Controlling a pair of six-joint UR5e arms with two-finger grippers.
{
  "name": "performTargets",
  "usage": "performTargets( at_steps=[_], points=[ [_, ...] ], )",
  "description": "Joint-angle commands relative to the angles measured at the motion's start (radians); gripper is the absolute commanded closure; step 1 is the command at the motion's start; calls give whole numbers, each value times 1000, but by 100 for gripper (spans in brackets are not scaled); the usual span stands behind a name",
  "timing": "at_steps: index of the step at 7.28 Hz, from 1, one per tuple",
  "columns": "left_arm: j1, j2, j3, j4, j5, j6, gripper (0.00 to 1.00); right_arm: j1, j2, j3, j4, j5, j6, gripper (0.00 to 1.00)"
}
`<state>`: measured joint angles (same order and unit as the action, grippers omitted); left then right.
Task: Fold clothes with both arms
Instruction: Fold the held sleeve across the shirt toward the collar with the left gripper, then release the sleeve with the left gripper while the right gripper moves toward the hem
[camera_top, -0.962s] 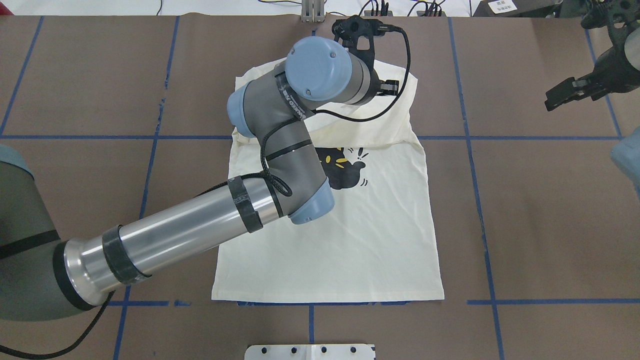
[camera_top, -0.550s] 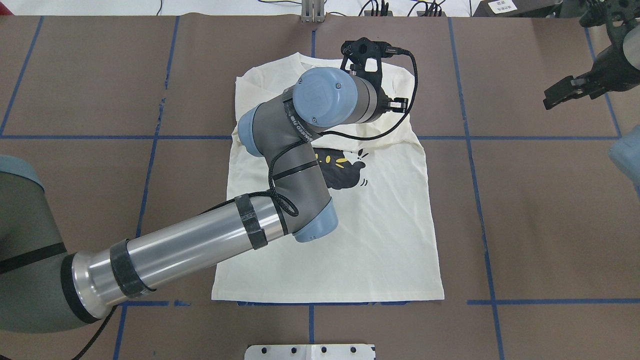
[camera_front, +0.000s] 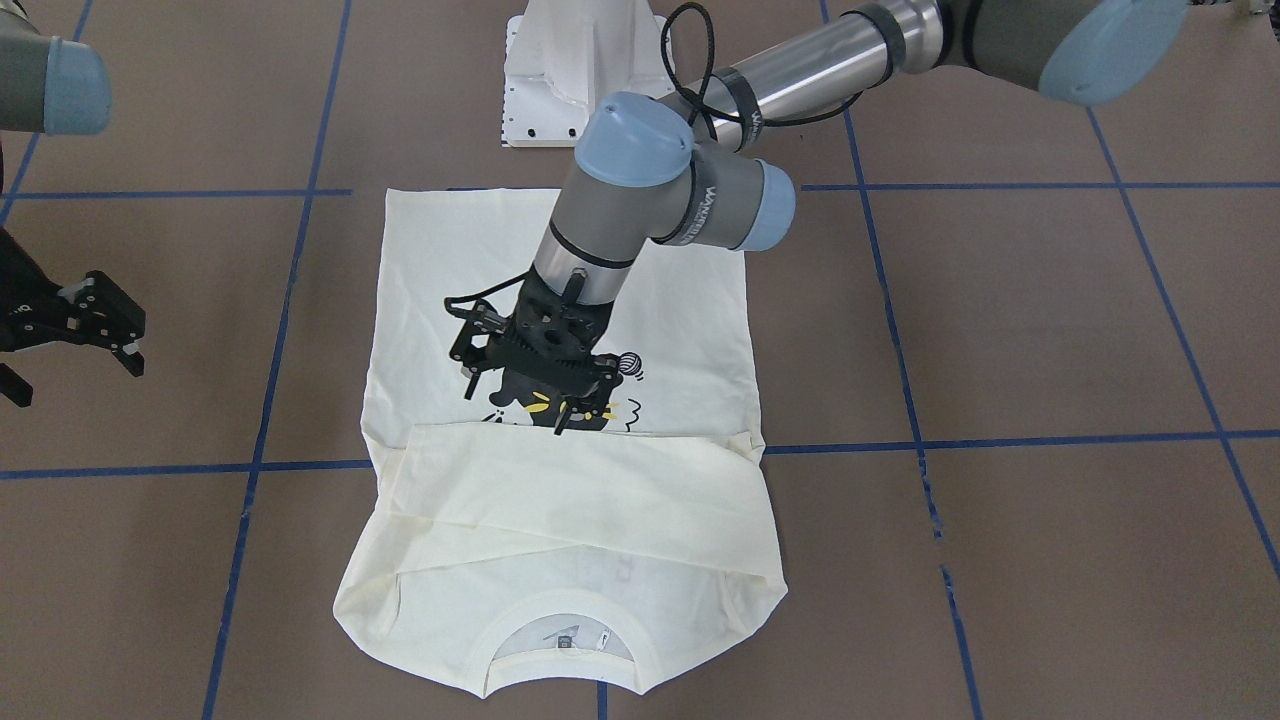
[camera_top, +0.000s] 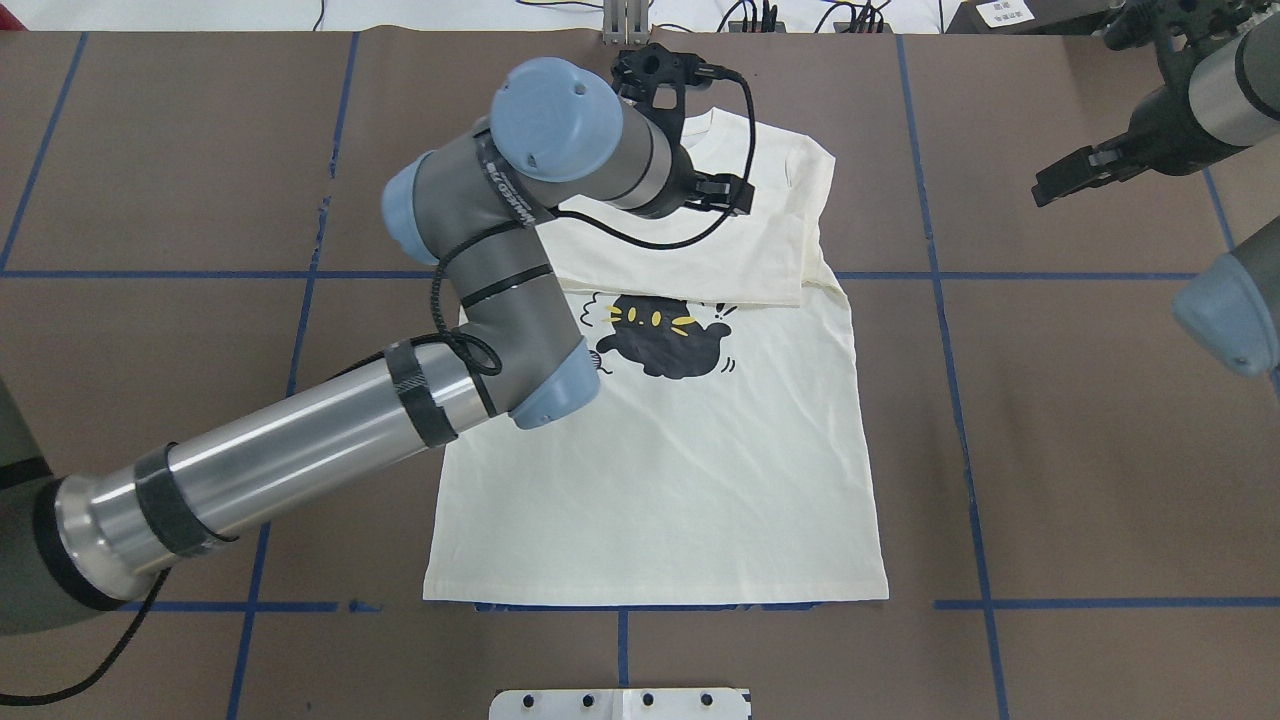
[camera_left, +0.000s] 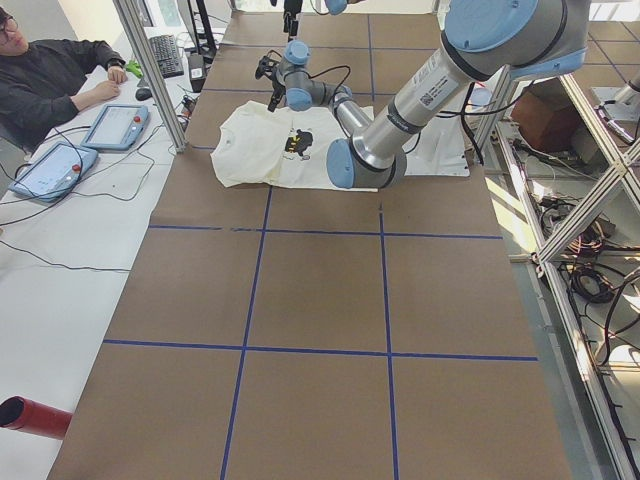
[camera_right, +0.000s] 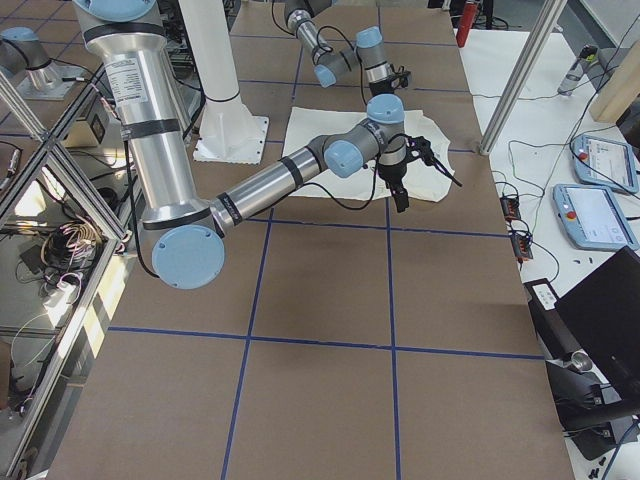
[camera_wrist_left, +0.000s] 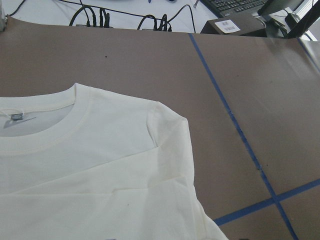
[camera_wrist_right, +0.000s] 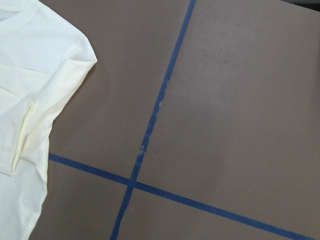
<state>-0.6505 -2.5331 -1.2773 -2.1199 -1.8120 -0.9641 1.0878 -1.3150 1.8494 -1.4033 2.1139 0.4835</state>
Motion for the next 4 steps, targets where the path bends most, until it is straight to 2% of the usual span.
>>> performTargets(
  at_steps=[1, 2, 3, 4],
  points=[
    [-66, 164, -242, 221, -33, 166, 0, -58, 58, -13, 18, 0, 146, 0],
    [-69, 251, -342, 250, -33, 195, 0, -87, 60, -6, 18, 6, 240, 0],
    [-70, 340, -429, 248, -36, 186, 0, -110, 48, 4, 17, 6, 259, 0],
    [-69, 402, -504, 250, -36, 164, 0, -130, 4, 37, 17, 1, 297, 0]
  ],
)
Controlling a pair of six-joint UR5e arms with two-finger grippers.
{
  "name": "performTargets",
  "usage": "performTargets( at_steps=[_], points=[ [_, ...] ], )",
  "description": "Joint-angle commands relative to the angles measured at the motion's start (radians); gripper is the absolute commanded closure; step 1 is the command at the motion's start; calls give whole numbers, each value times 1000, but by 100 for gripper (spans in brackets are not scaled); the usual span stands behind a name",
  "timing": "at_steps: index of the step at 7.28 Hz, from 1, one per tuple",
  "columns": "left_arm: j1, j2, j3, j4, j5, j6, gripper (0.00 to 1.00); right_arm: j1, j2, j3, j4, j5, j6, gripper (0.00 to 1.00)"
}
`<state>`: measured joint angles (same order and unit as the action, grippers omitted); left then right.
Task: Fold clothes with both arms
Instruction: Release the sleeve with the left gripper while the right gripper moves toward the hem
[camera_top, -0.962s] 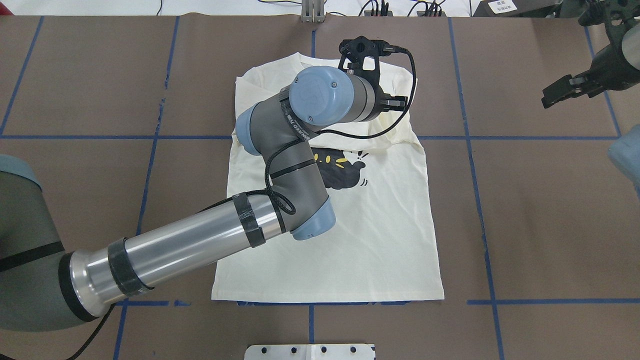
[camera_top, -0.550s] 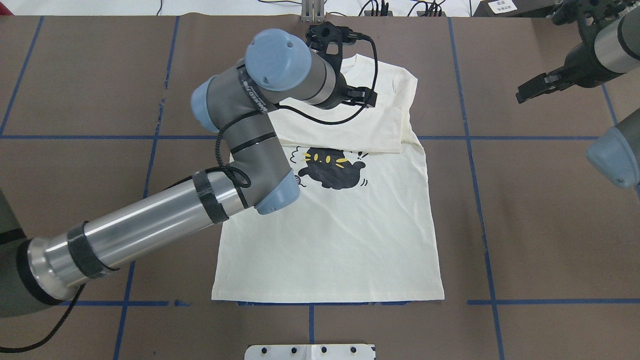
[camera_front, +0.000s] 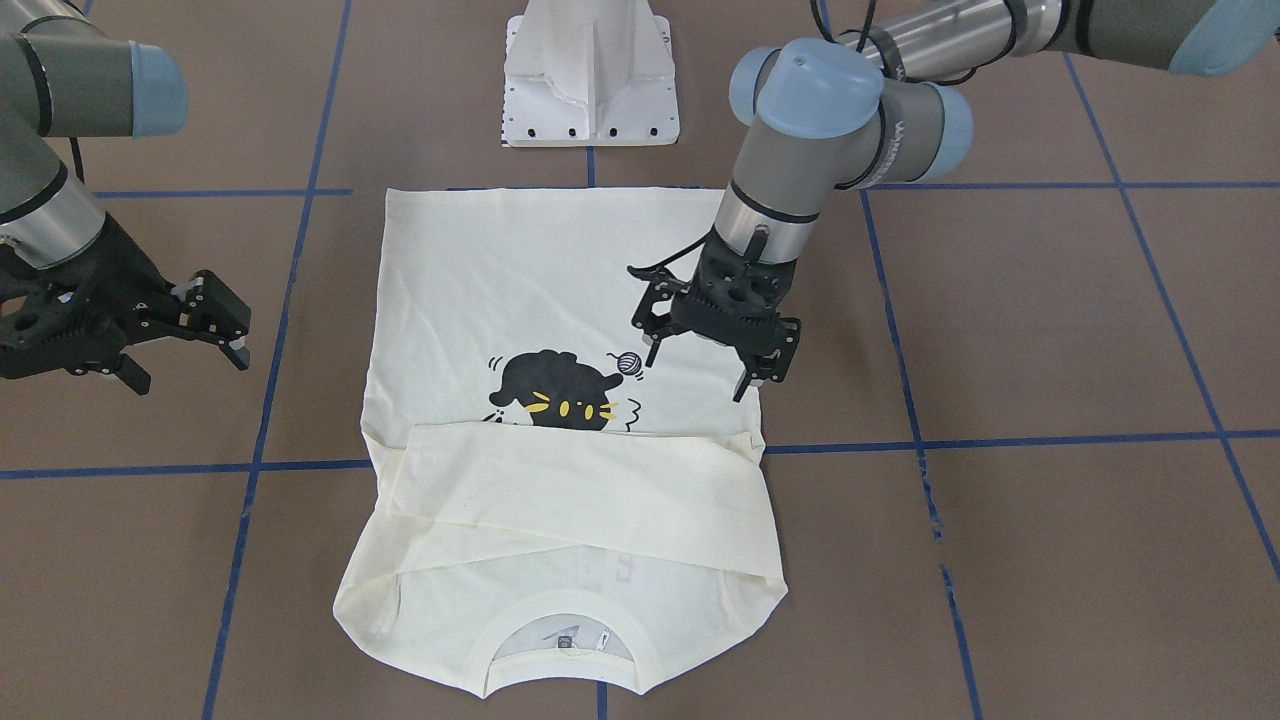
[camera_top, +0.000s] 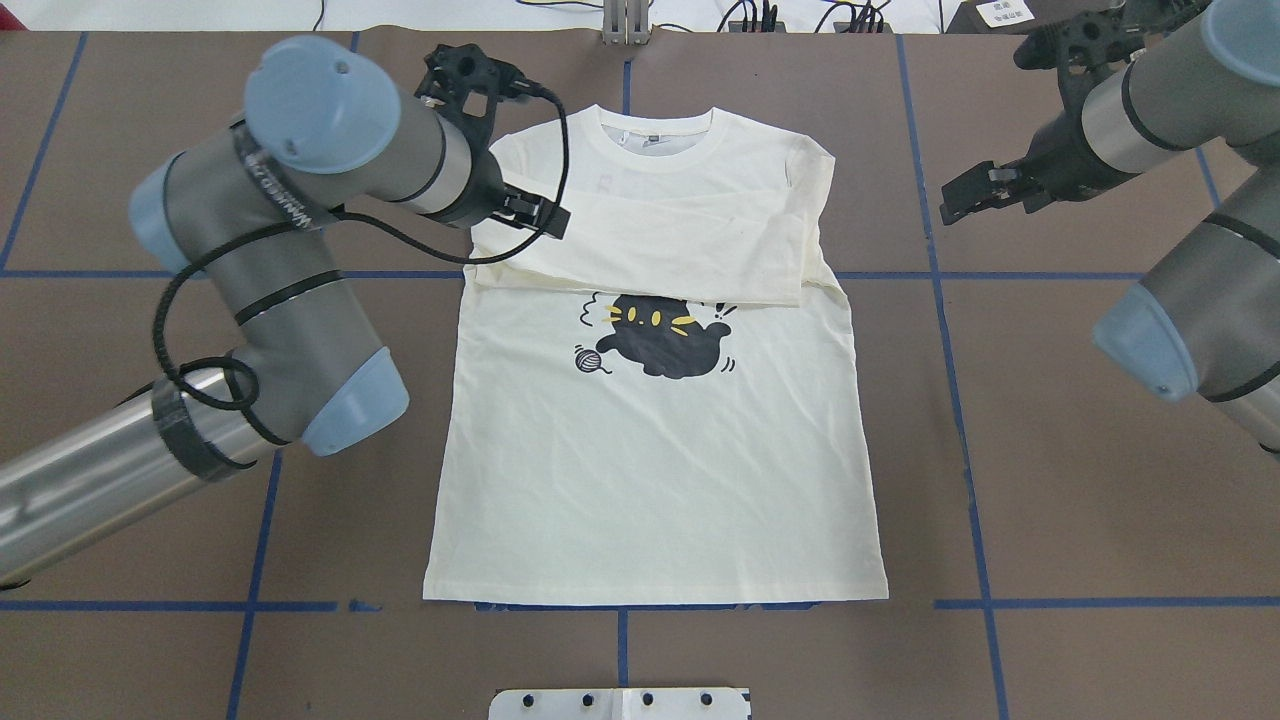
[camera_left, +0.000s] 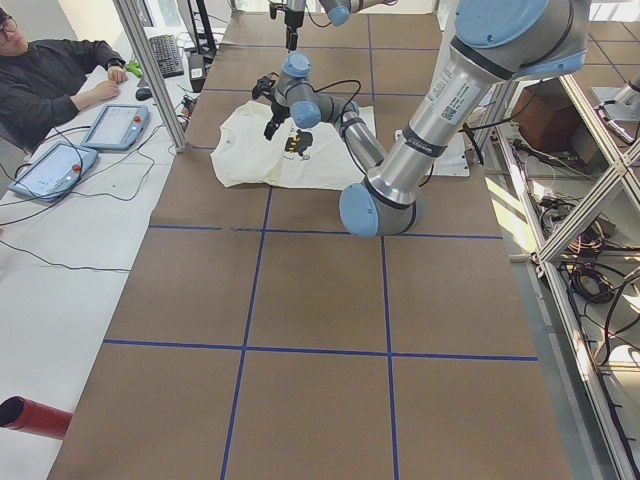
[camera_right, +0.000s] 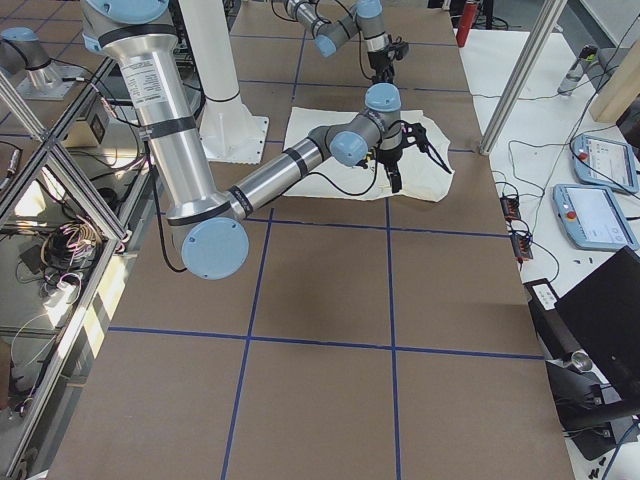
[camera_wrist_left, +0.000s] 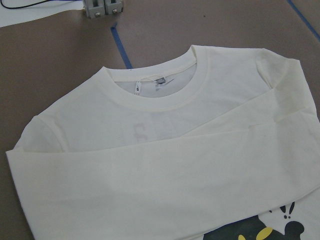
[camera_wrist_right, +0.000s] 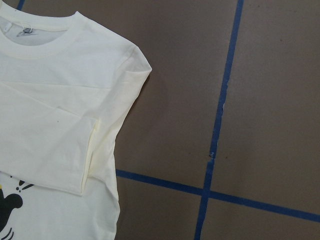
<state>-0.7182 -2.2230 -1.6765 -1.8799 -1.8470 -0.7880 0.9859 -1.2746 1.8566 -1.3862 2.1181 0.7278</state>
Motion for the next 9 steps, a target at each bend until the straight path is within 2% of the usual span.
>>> performTargets(
  at_steps=[1, 2, 3, 4, 5, 6, 7, 8, 9],
  points=[
    [12, 156, -165, -1, 2, -133, 0, -67, -96, 112, 6, -13, 184, 0],
    [46, 187, -205, -4, 3, -225, 0, -129, -165, 197, 6, -45, 256, 0],
    [101, 227, -248, -11, 9, -290, 0, -213, -222, 258, 39, -122, 369, 0],
    [133, 279, -279, -56, 23, -350, 0, -305, -288, 285, 158, -201, 519, 0],
    [201, 366, -291, -144, 111, -423, 0, -393, -383, 288, 302, -275, 615, 2],
    [260, 441, -295, -231, 168, -492, 1, -497, -467, 314, 376, -365, 742, 4],
    [313, 471, -305, -246, 192, -576, 13, -609, -489, 341, 377, -488, 859, 4],
    [383, 486, -305, -246, 245, -693, 34, -712, -488, 342, 374, -600, 954, 5],
    [440, 497, -305, -246, 279, -805, 46, -787, -488, 342, 369, -688, 1034, 5]
  ],
)
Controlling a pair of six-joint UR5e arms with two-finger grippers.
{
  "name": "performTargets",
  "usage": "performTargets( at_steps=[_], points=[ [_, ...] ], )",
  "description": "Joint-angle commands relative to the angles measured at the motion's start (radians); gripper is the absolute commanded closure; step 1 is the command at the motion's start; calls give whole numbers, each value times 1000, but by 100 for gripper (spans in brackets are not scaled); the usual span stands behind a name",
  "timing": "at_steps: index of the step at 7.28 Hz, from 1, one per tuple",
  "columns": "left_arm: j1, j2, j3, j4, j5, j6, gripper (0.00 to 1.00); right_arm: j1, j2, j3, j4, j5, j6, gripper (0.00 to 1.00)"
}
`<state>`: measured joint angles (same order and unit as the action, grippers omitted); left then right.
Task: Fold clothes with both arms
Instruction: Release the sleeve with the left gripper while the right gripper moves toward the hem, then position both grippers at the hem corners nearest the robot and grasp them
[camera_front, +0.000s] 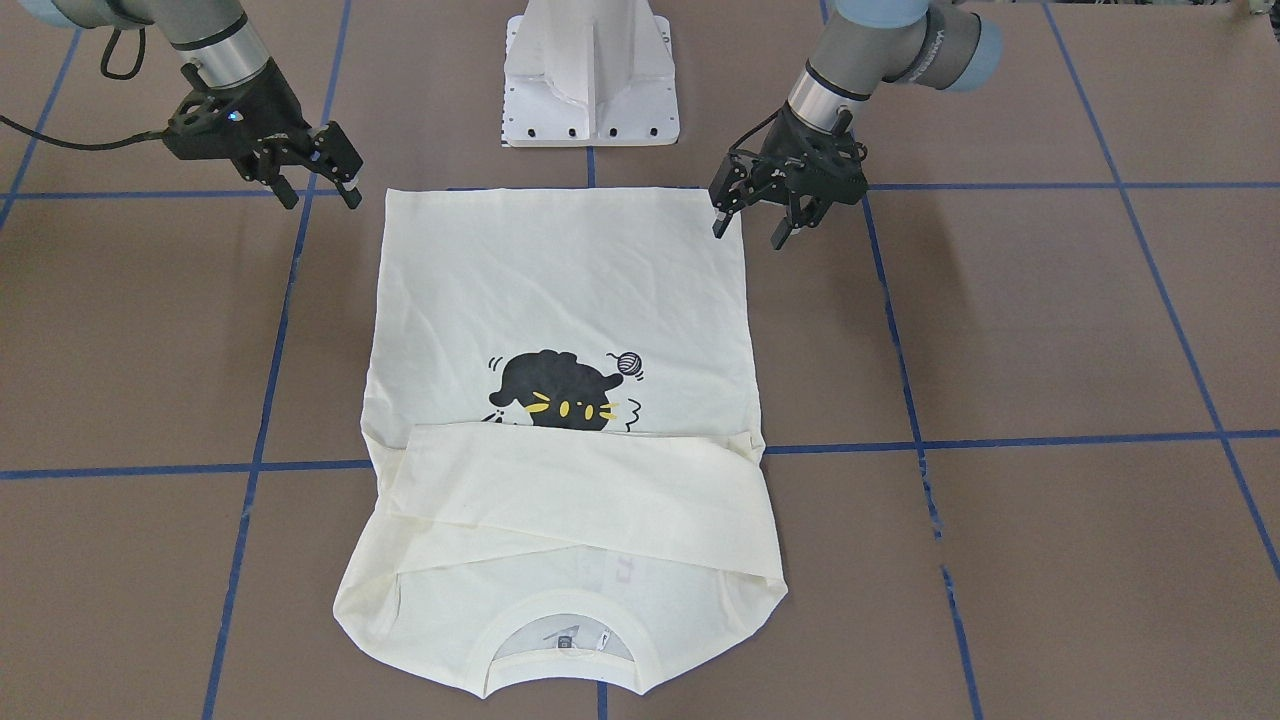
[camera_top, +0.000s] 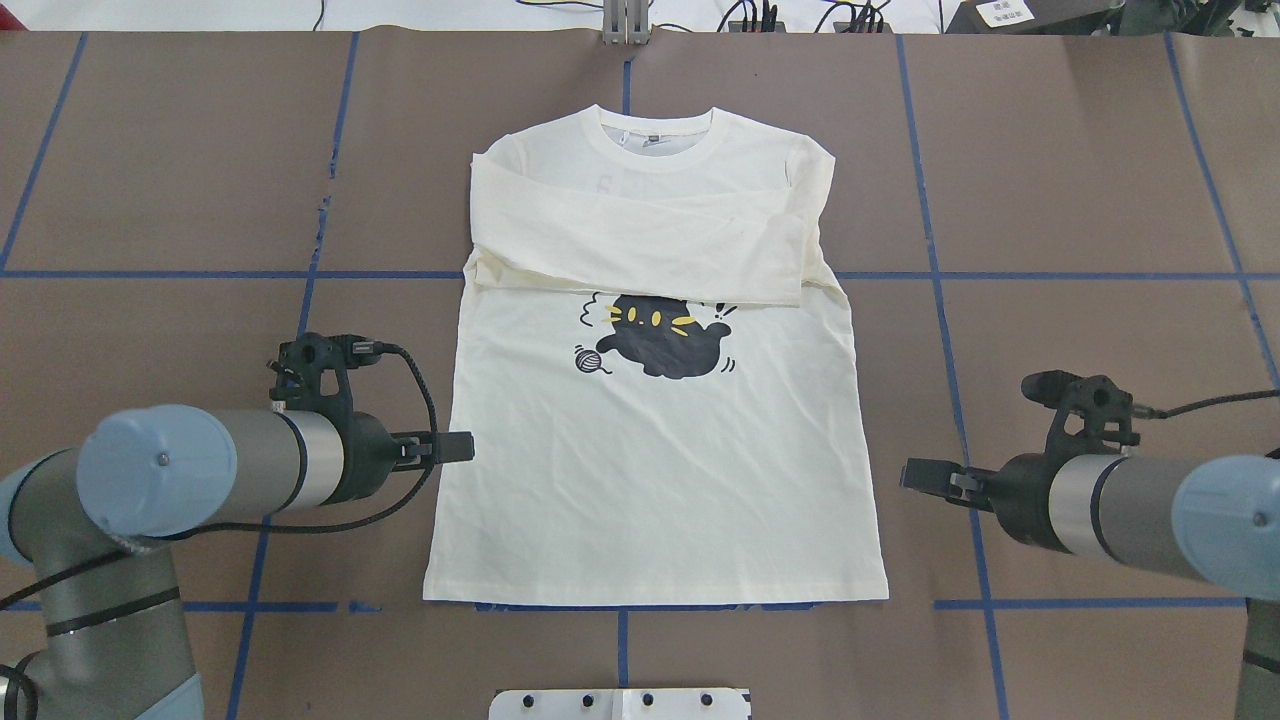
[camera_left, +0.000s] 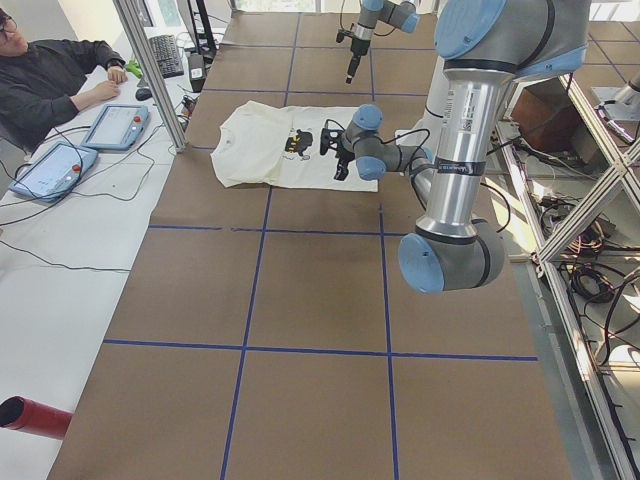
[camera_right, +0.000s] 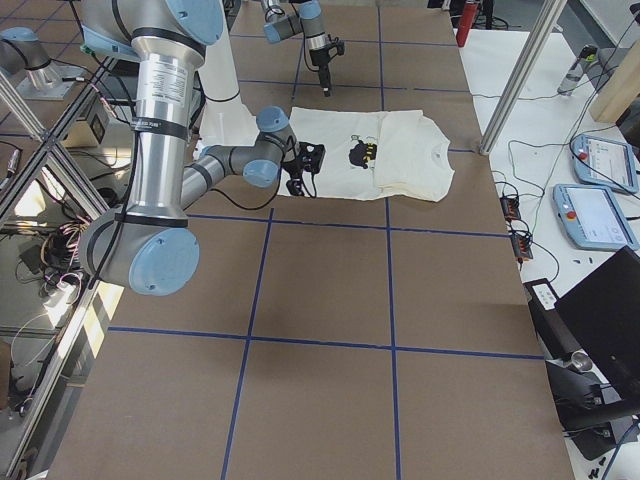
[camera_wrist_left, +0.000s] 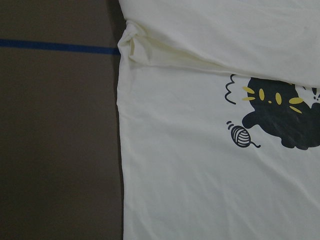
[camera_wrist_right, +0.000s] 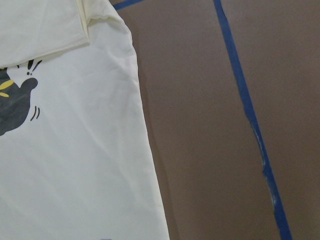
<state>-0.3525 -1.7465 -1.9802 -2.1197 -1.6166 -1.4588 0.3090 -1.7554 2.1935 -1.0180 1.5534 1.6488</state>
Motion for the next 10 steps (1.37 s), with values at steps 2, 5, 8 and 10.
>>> performTargets(
  at_steps=[2, 5, 8, 10],
  points=[
    [159, 45, 1, -5, 116, -186, 46, -134, 11, 5, -66, -154, 120, 0],
    [214, 76, 1, -2, 116, -186, 46, -139, 11, 5, -67, -161, 118, 0],
    [231, 82, 0, 0, 118, -195, 56, -139, 11, 5, -67, -164, 118, 0],
    [233, 76, -3, 0, 116, -219, 92, -139, 11, 3, -67, -164, 118, 0]
  ],
)
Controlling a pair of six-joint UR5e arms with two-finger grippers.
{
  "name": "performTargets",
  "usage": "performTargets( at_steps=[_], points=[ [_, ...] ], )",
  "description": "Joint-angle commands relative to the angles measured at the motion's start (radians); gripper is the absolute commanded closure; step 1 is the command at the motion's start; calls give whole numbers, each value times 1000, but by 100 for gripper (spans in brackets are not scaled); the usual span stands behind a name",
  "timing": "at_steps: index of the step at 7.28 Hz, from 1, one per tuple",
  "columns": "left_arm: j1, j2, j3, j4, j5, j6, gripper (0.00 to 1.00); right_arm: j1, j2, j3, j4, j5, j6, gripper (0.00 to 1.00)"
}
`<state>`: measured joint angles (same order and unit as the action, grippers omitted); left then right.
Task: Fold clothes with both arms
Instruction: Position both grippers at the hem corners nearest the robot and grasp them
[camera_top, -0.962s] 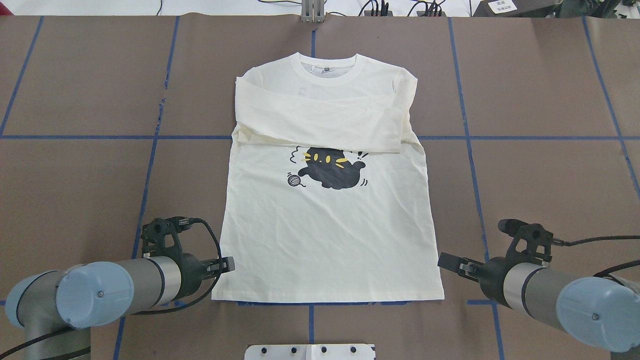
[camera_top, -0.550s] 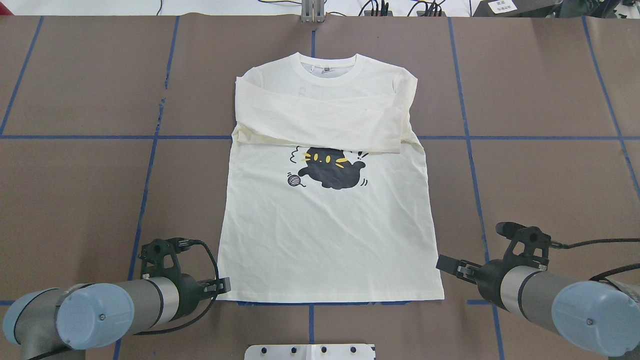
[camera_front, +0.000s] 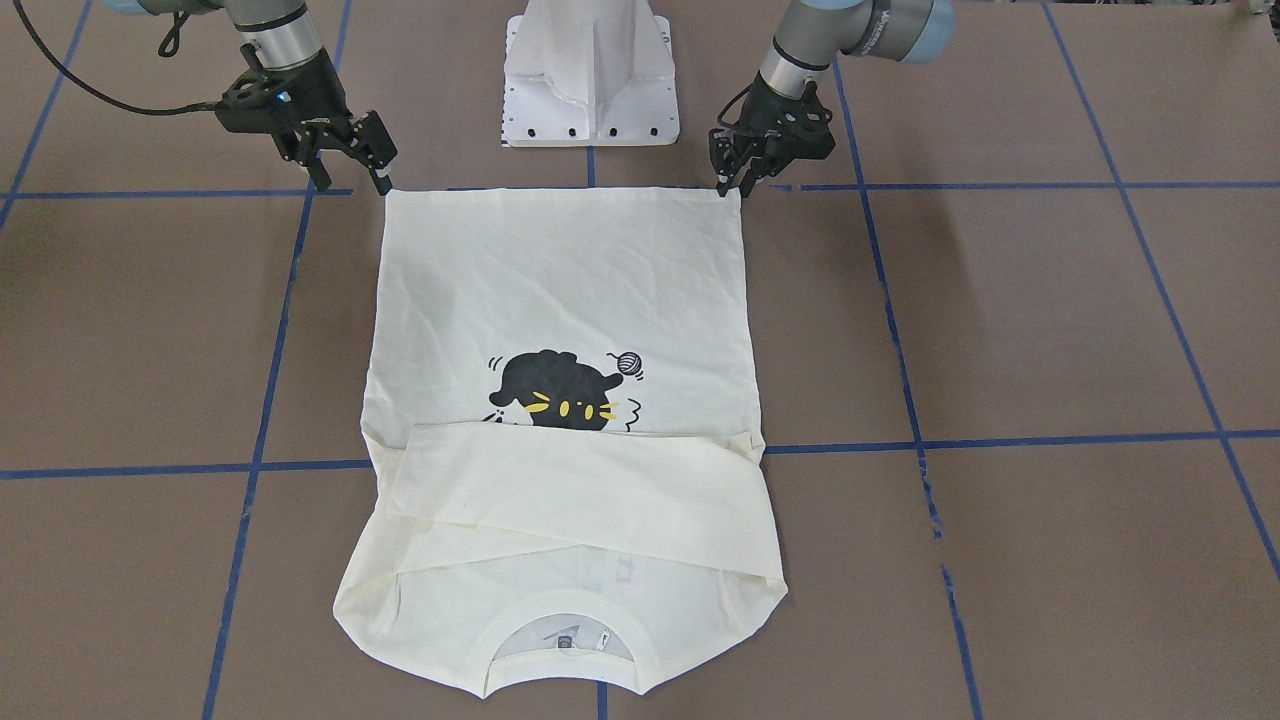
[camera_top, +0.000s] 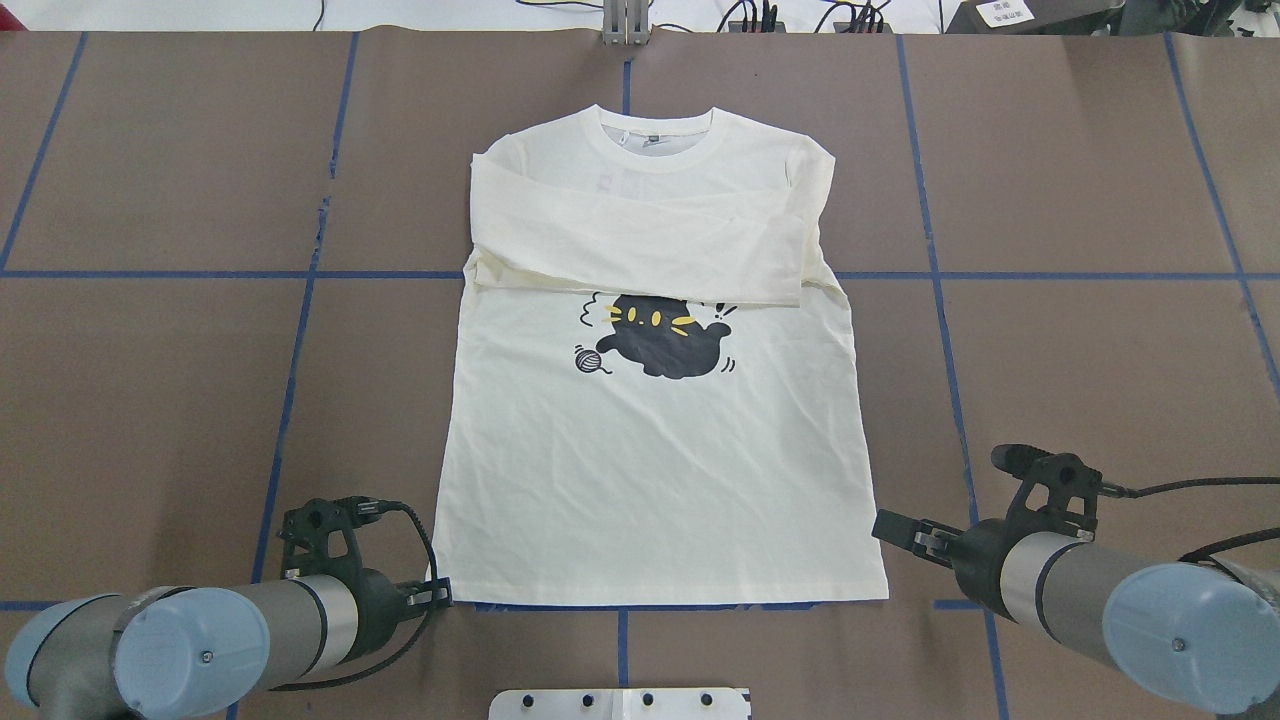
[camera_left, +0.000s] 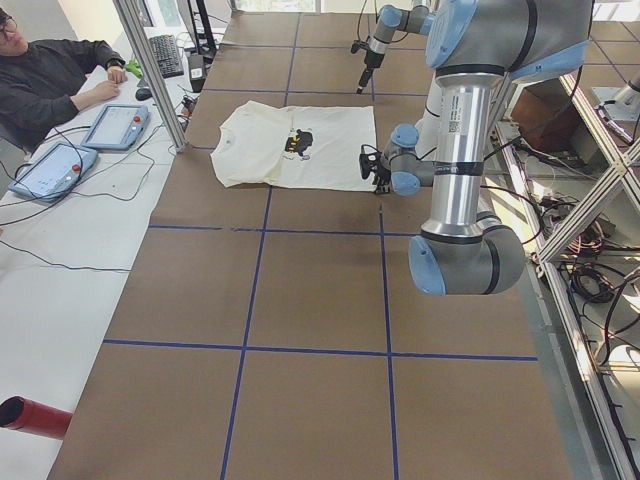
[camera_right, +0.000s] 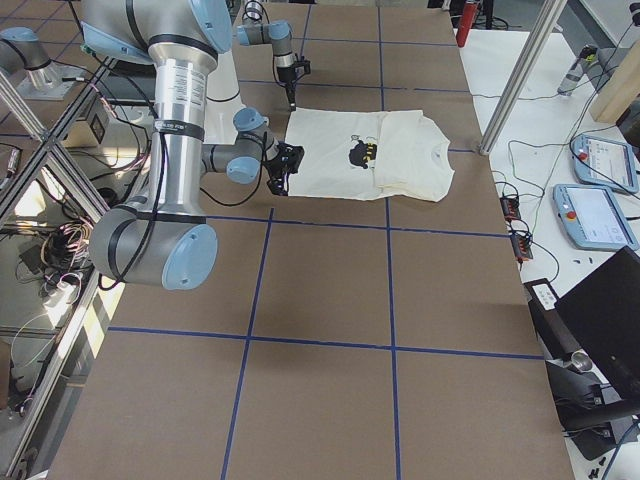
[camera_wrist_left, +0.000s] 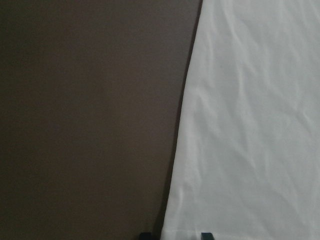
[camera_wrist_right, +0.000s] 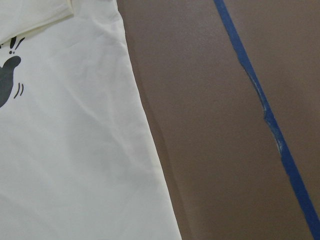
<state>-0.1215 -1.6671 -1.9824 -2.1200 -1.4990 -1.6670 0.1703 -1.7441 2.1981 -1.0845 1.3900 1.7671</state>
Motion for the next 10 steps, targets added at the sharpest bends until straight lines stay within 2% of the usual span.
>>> performTargets(
  at_steps=[1, 6, 8, 9, 10],
  points=[
    [2, 0, -1, 0, -1, -11, 98, 0, 0, -1, 0, 0, -2, 0],
    [2, 3, -1, 5, 0, -11, 100, -2, 0, -1, -2, 0, 2, 0],
    [2, -5, -1, 3, 16, -13, 100, -21, 2, -4, -2, -3, 85, 12],
    [2, -8, -10, 3, 41, -13, 100, -55, 8, -6, -3, -43, 151, 21],
    [0, -5, -21, 3, 46, -11, 100, -70, 46, -29, -15, -55, 181, 23]
  ],
)
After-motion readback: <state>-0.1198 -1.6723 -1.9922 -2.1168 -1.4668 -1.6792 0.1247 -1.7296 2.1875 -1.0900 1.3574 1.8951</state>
